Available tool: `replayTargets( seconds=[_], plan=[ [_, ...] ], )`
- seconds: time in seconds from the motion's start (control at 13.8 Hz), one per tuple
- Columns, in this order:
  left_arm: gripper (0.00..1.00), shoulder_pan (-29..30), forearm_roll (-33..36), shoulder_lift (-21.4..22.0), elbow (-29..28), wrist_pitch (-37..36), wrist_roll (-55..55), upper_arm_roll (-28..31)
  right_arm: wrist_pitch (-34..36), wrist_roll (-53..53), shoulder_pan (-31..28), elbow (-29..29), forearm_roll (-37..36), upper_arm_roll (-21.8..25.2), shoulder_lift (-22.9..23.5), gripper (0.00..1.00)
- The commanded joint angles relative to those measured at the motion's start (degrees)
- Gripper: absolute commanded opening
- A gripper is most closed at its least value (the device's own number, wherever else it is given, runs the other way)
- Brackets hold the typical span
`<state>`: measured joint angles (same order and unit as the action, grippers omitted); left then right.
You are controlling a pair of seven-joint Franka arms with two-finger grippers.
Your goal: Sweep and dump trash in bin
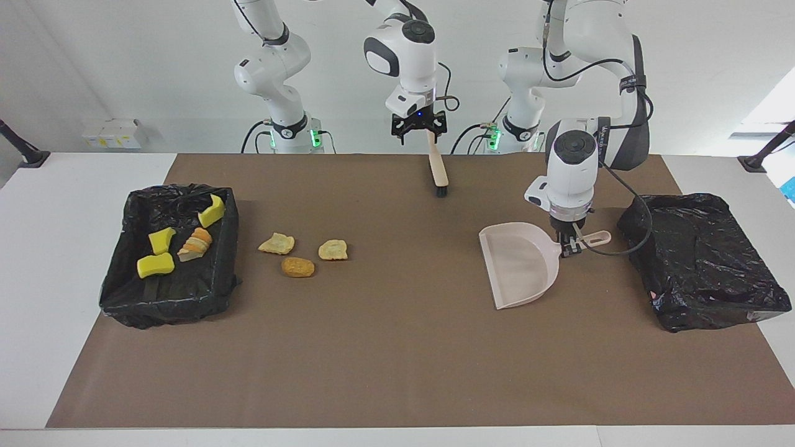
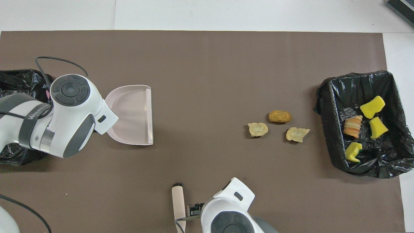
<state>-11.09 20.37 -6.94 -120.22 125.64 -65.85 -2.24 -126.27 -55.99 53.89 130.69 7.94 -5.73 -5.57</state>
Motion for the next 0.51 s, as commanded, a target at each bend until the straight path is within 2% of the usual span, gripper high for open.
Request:
replayTargets(
  seconds=[0.0, 0.15, 0.44],
  plan=[
    [0.0, 0.6, -0.6, 2.2, -3.2, 1.6, -0.6, -0.3, -6.4, -5.5, 5.3, 0.0, 0.0, 0.5, 5.5, 0.99],
    [0.0, 0.6, -0.6, 2.4, -3.7, 1.4, -0.6, -0.3, -7.2, -5.8, 6.7, -0.1, -0.3, 0.5, 7.2, 0.95],
    [0.0, 0.6, -0.6, 3.6, -6.0, 1.4, -0.6, -0.3, -4.0, -5.8, 8.9, 0.0, -0.3, 0.4, 6.4, 0.85]
  ],
)
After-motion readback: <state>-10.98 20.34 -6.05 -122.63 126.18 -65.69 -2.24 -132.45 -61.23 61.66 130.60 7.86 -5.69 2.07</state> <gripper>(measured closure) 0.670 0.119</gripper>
